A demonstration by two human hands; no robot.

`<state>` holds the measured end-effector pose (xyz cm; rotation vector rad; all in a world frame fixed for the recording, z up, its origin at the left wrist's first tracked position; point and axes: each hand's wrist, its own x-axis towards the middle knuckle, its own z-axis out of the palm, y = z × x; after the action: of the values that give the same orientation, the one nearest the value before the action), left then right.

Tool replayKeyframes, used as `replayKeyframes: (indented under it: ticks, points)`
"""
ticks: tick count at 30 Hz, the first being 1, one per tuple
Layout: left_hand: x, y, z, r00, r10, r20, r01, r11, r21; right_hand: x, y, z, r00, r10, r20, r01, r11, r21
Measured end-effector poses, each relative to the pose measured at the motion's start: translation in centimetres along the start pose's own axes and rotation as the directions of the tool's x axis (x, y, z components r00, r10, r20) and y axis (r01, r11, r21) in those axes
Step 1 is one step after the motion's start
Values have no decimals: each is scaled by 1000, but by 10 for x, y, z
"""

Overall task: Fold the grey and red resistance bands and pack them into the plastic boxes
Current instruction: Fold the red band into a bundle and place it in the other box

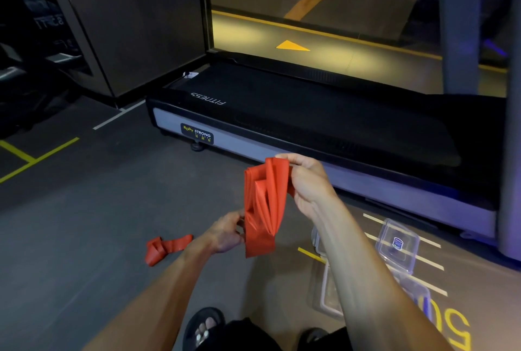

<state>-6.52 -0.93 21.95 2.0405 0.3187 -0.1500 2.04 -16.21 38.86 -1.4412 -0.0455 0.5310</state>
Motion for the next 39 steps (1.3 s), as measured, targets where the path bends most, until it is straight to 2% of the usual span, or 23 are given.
replayKeyframes:
  ticks: [3,6,9,12,17,19,21,24,25,29,31,33,36,38,39]
  points:
    - [-2,-3,-10,995,70,67,-69,997,-22,8,2,-1,999,11,-39,-11,1000,-1]
    - [-2,-5,-15,993,73,92,-71,997,-21,19,4,-1,997,23,-75,-24,999,-21]
    - [7,-7,-15,996,81,-34,-80,997,22,36,7,-1,995,35,-94,-37,999,-19]
    - [27,-14,-17,983,84,-165,-56,984,169,61,15,2,994,46,-95,-48,999,-19]
    - [74,-48,-14,978,16,-206,43,959,279,120,51,2,994,92,-62,-95,995,-39]
    - [99,-69,-11,968,-50,-244,104,971,215,145,69,2,993,108,-41,-111,992,-67]
    - [127,-88,-8,951,-169,-260,191,980,61,175,84,1,994,108,-11,-109,992,-66]
    - [173,-116,-14,913,-233,-334,215,973,-89,217,104,7,996,91,12,-90,996,-29]
    - [190,-127,-20,896,-229,-381,197,973,-123,230,108,10,997,75,23,-75,997,-17]
    - [240,-138,-44,875,-30,-484,-6,997,-73,271,123,11,996,-5,93,-5,995,104]
    - [254,-157,-45,882,-10,-470,-28,997,-73,282,143,6,992,-37,120,22,992,125]
    - [262,-188,-35,898,-63,-435,22,995,-100,285,181,0,989,-45,139,31,994,103]
    - [253,-222,-4,951,-182,-250,172,983,-61,280,266,-11,989,32,143,-27,999,-31]
    - [245,-242,19,971,-211,-113,206,977,-52,275,320,-22,989,104,107,-90,988,-129]
    - [243,-254,29,985,-152,-86,150,988,-29,273,340,-28,986,138,91,-122,980,-159]
